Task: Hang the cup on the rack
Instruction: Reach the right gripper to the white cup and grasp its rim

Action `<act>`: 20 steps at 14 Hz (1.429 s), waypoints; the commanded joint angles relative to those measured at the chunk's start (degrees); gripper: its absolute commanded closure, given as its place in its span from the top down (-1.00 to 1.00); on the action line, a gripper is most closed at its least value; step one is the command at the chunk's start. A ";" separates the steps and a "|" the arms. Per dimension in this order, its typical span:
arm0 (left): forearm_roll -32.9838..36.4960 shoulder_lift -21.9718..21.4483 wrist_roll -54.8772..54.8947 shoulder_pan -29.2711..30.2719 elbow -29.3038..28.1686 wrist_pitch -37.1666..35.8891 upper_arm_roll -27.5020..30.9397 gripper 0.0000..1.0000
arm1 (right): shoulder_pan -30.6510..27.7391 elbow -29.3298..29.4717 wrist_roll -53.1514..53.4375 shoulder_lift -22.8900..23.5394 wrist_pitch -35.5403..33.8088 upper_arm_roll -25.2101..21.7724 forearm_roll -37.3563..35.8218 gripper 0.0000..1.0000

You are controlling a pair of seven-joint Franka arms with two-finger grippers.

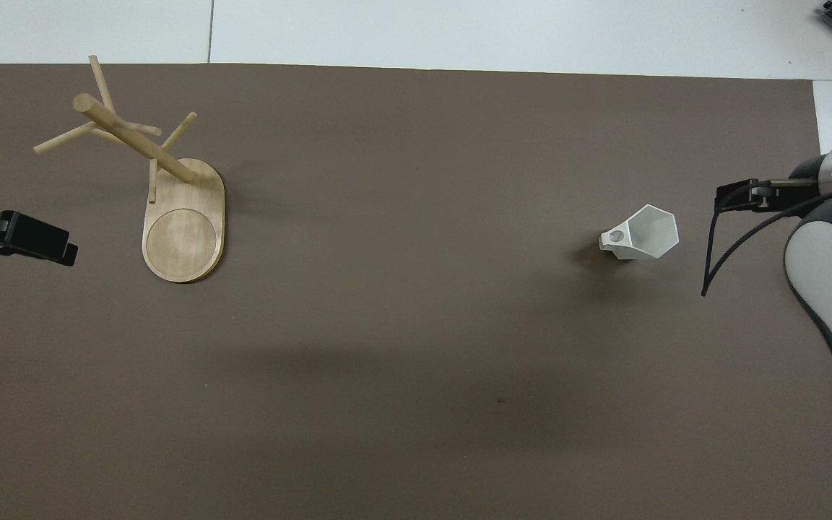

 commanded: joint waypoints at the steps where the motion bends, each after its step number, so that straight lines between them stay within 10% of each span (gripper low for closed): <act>1: 0.53 -1.40 0.54 0.67 -1.45 0.15 -0.43 1.00 | 1.04 -5.02 -0.18 1.47 7.62 0.39 0.35 1.00; 12: 0.44 -1.40 0.54 0.67 -1.45 0.15 -0.43 1.00 | 1.23 -12.23 0.17 4.74 16.61 0.39 0.35 0.91; 20: 0.53 -1.40 0.54 0.67 -1.45 0.15 -0.43 1.00 | 1.23 -11.71 0.35 4.91 15.38 0.56 0.44 -0.77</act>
